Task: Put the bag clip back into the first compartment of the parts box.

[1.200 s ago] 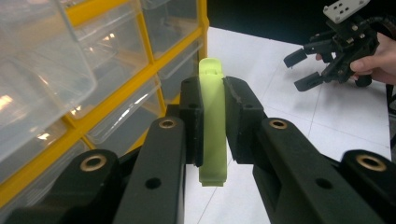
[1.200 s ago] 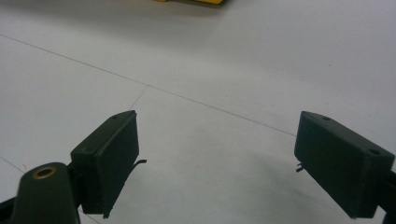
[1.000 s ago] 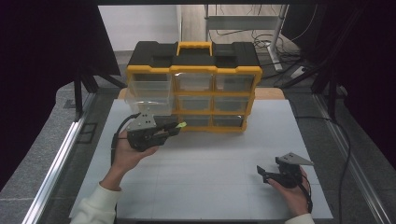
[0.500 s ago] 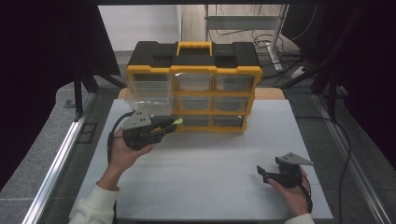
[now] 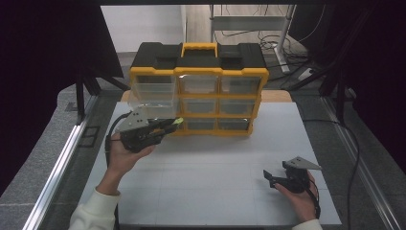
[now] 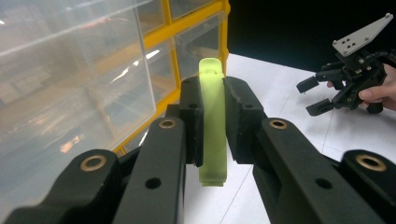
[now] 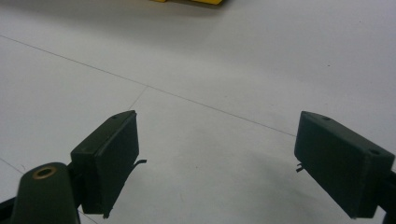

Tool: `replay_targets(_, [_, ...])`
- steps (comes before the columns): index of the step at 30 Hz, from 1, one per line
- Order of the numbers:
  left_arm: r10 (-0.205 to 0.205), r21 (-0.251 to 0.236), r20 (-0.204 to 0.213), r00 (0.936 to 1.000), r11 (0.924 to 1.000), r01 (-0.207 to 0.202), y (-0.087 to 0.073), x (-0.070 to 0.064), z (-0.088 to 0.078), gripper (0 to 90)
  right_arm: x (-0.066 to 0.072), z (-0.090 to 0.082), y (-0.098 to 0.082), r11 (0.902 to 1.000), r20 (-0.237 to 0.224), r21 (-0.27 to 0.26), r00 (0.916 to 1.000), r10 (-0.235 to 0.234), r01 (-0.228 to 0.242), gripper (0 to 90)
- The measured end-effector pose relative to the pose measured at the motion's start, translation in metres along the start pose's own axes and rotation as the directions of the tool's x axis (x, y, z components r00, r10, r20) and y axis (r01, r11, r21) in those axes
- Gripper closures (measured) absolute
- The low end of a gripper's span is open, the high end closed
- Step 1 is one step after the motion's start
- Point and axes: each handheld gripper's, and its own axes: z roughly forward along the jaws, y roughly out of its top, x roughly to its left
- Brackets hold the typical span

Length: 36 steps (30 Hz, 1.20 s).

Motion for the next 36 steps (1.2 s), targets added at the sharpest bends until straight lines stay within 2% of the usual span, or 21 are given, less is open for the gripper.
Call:
replay_targets(21, [-0.015, -0.047, -0.034, 0.9993, 0.9988, 0.013, 0.008, 0.004, -0.013, 77.7, 0.0, -0.001, 0.0, 1.0, -0.006, -0.004, 1.0, 0.004, -0.004, 13.9])
replay_targets(29, [-0.025, -0.055, -0.055, 0.9982, 0.9983, 0.022, 0.014, 0.013, -0.016, 77.6, -0.001, -0.002, 0.0, 0.9997, 0.0, -0.008, 0.9998, 0.022, -0.022, 13.9])
replay_targets(33, [-0.017, -0.046, -0.07, 0.9974, 0.9989, 0.014, 0.019, 0.017, -0.019, 77.6, -0.002, -0.003, 0.0, 0.9997, -0.005, -0.009, 0.9998, 0.021, -0.021, 13.9])
replay_targets(36, [-0.028, -0.055, -0.056, 0.9981, 0.9982, 0.024, 0.021, 0.017, -0.022, 77.6, -0.001, -0.003, 0.0, 0.9997, -0.005, -0.008, 0.9998, 0.021, -0.021, 13.9])
